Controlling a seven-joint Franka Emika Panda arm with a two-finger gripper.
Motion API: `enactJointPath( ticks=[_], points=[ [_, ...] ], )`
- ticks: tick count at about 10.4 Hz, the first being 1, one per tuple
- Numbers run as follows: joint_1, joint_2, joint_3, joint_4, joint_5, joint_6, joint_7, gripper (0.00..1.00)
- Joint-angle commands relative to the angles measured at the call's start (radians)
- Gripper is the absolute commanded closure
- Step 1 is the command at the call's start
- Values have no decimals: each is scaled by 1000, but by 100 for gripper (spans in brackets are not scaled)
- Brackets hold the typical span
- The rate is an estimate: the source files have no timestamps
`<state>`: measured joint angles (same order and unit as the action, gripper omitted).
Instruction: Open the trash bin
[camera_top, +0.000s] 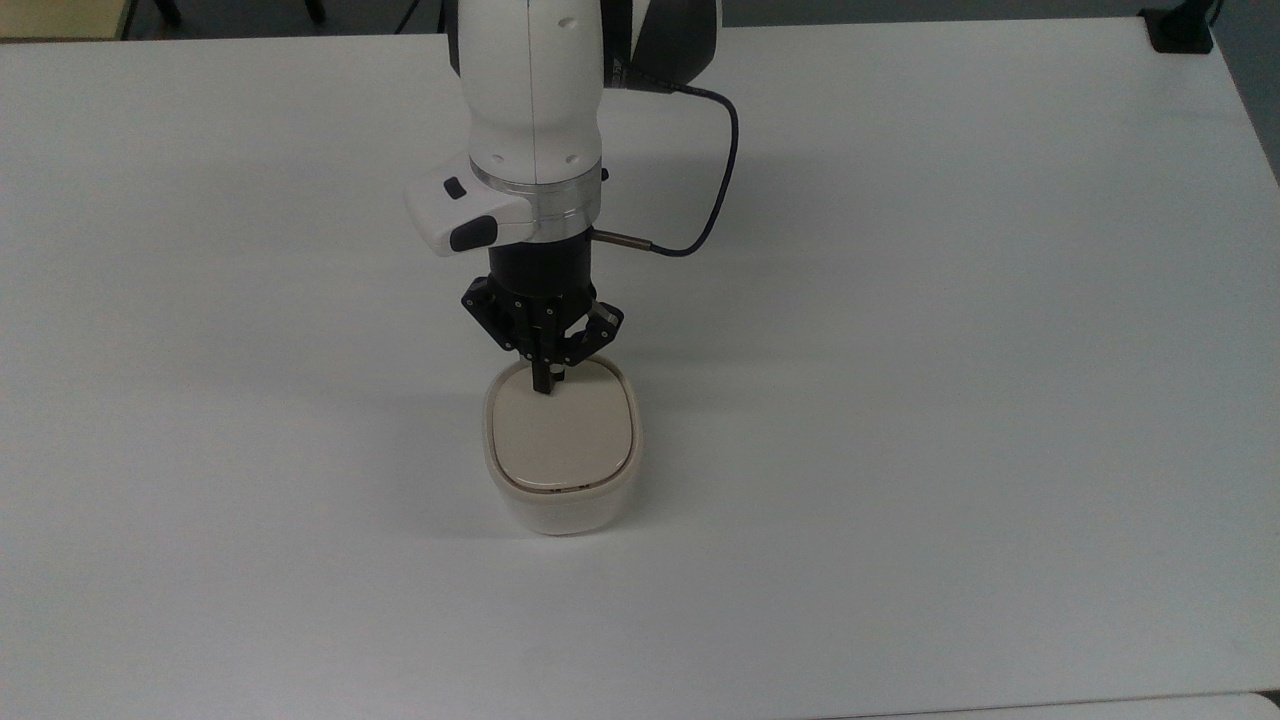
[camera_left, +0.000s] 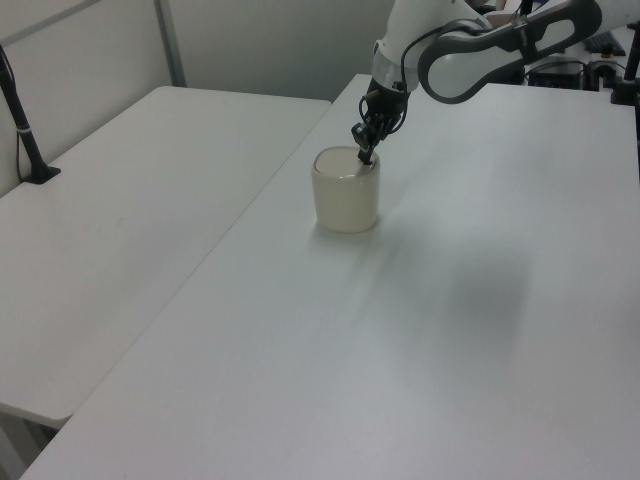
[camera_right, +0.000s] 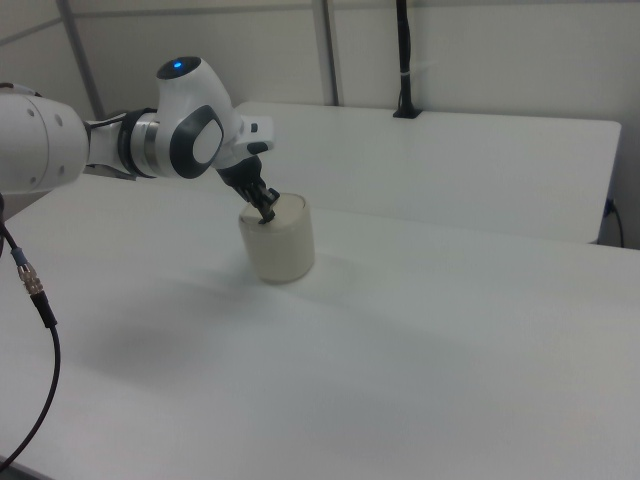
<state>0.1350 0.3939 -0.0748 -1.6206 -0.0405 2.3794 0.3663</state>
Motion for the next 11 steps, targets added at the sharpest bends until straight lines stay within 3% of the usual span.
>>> enactJointPath(
  ticks=[1, 3, 4, 5, 6, 7, 8, 11],
  points=[
    [8, -3, 0, -24, -3, 14, 29, 100],
    [-23, -111, -5, -24, 7, -40, 23, 100],
    [-31, -163, -5, -22, 8, -116, 22, 92],
    [-35, -211, -5, -22, 8, -179, 20, 74],
    [-35, -251, -5, -22, 8, -250, 19, 31],
    [-35, -294, -5, -22, 8, -313, 20, 11],
    [-32, -329, -5, -24, 8, -386, 19, 0],
    [-23, -412, 3, -30, 8, -589, 3, 0]
  ],
)
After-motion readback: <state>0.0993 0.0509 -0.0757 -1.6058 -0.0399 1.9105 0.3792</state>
